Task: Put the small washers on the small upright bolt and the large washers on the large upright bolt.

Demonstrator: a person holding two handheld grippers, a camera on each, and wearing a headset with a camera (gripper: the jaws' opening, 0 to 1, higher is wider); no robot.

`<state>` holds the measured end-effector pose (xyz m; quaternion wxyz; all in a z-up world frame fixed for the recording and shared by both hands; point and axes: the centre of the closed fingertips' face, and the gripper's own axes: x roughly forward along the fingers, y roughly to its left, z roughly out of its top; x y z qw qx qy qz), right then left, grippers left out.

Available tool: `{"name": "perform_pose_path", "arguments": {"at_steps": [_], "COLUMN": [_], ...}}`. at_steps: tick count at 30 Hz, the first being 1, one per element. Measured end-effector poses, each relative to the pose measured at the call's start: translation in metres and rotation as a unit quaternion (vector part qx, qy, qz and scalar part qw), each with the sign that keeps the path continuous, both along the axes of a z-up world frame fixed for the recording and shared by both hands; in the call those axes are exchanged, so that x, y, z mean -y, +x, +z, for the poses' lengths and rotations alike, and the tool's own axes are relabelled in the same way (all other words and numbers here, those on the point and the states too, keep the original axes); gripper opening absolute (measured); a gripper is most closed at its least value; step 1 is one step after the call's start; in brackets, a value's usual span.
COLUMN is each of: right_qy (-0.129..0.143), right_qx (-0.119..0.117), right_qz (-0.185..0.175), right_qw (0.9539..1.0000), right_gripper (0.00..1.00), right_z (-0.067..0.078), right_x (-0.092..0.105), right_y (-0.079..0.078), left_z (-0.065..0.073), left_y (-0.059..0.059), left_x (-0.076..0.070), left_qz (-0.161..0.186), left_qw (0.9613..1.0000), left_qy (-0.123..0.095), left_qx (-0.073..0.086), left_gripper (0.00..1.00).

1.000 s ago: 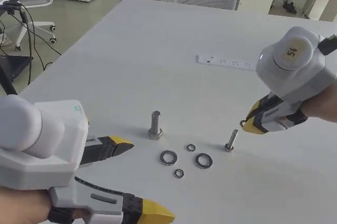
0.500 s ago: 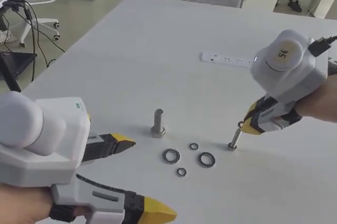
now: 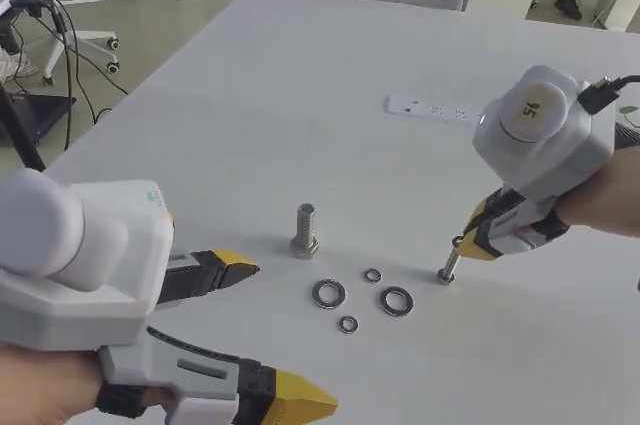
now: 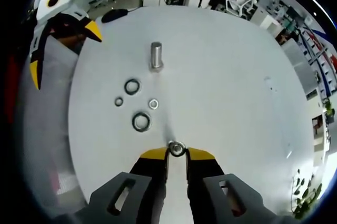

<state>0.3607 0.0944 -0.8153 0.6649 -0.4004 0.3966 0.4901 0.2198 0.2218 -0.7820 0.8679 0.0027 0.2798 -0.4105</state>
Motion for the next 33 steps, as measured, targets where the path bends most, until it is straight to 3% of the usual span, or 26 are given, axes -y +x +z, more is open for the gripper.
{"name": "perform_pose_path", "arguments": {"at_steps": [16,33], "right_qy": [-0.004,-0.007], "right_qx": [-0.008,-0.024], "right_qz": [0.001,-0.005], "right_qw": [1.0,0.9997], "right_gripper": [0.14,0.14], "right_z": [-0.01,-0.034], "right_x": [-0.001,-0.002], "right_y": [-0.001,0.006], "left_z": [0.0,-0.002], "left_y": [-0.001,0.0], "left_x": [-0.001,-0.002], "left_qz": [0.001,0.002], "left_qw": [1.0,1.0], "left_qy": [0.001,0.003], "left_qx": [-0.002,-0.004], "left_gripper": [0.87,0.87]}}
